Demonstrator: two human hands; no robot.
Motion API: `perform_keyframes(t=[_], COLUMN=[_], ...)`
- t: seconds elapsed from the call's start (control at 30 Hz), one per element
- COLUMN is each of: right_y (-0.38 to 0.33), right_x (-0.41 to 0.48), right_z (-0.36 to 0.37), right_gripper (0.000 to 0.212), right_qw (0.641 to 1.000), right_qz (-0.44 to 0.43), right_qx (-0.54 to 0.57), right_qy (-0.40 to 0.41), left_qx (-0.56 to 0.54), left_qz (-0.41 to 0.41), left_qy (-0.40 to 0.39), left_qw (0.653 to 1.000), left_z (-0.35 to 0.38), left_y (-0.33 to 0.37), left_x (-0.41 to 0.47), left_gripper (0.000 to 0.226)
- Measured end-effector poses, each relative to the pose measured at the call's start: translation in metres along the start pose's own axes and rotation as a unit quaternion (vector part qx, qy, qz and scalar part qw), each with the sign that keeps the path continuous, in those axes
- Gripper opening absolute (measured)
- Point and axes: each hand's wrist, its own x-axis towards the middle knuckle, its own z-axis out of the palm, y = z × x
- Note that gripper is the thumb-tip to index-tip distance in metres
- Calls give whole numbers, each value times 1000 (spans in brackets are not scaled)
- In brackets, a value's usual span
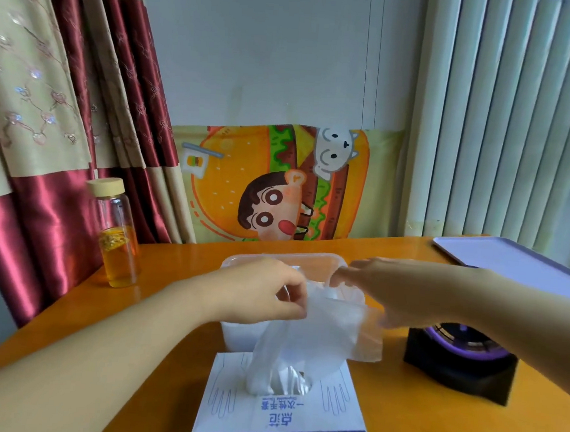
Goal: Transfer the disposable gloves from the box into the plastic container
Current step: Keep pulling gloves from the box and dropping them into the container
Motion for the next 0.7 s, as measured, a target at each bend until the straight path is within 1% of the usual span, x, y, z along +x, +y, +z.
perform_keyframes(t=[0.07, 0.1, 0.13, 0.3, 0.37, 0.4, 0.43, 0.47, 0.5, 0.53, 0.57, 0.6, 0.63, 0.7], right_y=[2, 2, 3, -9, -17, -20, -23, -25, -28, -30, -32, -33, -35, -38], right_x=[-3, -4, -4, -1, 3, 5, 8, 10, 11, 12, 14, 17, 19, 24], right_z=[-4, -8, -13, -24, -28, -31, -33, -37, -41, -44, -47, -49, -51, -54], right_gripper=[40, 30, 26, 17, 15, 15, 16, 17, 16, 16, 17, 18, 19, 20], right_qw=[997, 995, 992, 970, 956, 948, 939, 929, 922, 917, 914, 912, 911, 906], right_qz=[-18, -22, -26, -83, -86, -83, -82, -81, -81, -82, -82, -82, -79, -74], right_qx=[35, 51, 68, 151, 176, 183, 189, 199, 211, 218, 218, 215, 214, 217], right_qy=[65, 86, 103, 173, 219, 247, 276, 300, 315, 324, 332, 339, 345, 357], left_qx=[-13, -31, -41, -40, -48, -86, -157, -241, -318, -372, -392, -395, -381, -316], left_qz=[-2, -7, -10, -24, -25, -25, -27, -30, -29, -16, 2, 20, 30, 21], left_qy=[15, 18, 20, 15, 14, 14, 15, 17, 19, 24, 32, 39, 47, 79], left_qw=[1000, 999, 999, 999, 998, 996, 987, 970, 948, 928, 919, 917, 923, 945], left_z=[-5, -8, -10, -13, -15, -16, -18, -21, -25, -27, -31, -34, -37, -35], left_y=[0, 0, 0, -3, -3, -4, -4, -5, -7, -10, -12, -12, -10, -3], left_x=[-1, -2, -4, -8, -8, -8, -10, -12, -14, -16, -18, -20, -21, -20], left_gripper=[5, 6, 7, 14, 20, 23, 27, 36, 56, 77, 92, 97, 93, 81])
